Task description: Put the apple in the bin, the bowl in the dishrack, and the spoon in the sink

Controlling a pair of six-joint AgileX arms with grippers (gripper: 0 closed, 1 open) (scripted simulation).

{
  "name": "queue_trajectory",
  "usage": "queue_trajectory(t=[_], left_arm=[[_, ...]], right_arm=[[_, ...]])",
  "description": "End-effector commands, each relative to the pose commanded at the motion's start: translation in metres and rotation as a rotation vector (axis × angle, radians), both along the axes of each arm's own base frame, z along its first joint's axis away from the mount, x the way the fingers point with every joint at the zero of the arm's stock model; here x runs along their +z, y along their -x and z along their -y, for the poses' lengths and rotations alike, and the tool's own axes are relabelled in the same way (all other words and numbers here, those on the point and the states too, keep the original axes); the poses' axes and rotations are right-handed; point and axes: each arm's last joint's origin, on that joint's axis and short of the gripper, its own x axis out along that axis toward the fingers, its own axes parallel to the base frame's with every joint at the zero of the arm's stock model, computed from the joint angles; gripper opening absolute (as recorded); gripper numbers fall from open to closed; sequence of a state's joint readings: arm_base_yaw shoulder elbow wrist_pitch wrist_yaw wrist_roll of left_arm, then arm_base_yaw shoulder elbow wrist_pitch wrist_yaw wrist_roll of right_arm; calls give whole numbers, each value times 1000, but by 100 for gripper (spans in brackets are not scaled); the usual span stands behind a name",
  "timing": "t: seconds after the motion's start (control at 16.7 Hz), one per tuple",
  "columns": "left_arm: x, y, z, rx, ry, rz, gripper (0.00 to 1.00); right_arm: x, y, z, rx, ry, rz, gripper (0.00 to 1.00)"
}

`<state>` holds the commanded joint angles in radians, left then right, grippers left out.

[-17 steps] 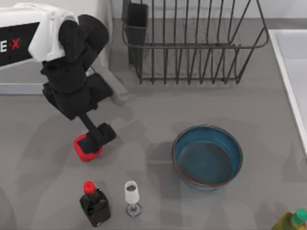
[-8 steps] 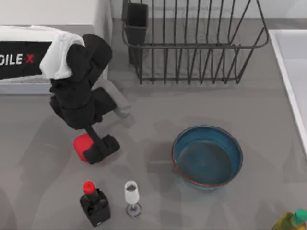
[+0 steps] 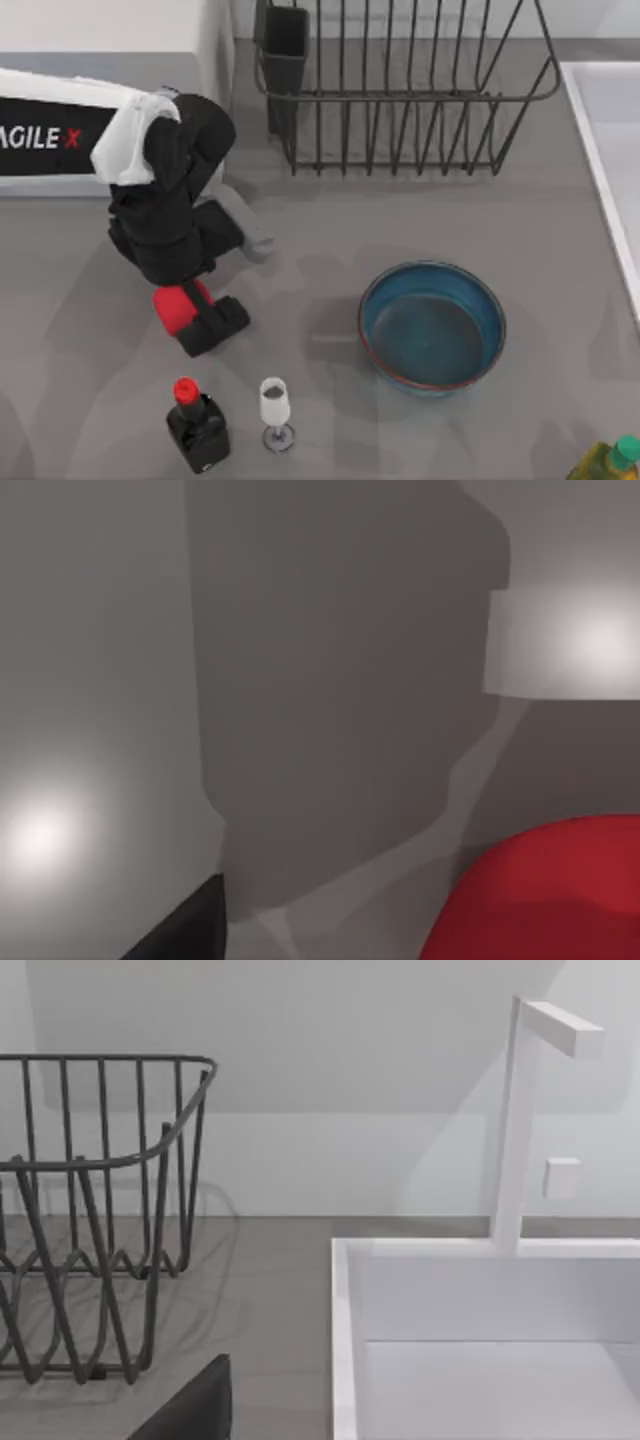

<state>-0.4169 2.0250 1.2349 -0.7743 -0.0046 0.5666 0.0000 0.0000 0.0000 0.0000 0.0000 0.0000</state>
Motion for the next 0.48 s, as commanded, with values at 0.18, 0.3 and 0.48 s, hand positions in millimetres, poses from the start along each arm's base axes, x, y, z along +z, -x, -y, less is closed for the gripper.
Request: queue_trajectory(t=[0.18, 0.3, 0.48], left_arm=[[0, 0, 0, 0, 0, 0, 70], [0, 0, 0, 0, 0, 0, 55], [0, 0, 0, 0, 0, 0, 32]], right_arm=[[0, 0, 0, 0, 0, 0, 100], [0, 0, 0, 0, 0, 0, 100], [0, 0, 0, 0, 0, 0, 100]])
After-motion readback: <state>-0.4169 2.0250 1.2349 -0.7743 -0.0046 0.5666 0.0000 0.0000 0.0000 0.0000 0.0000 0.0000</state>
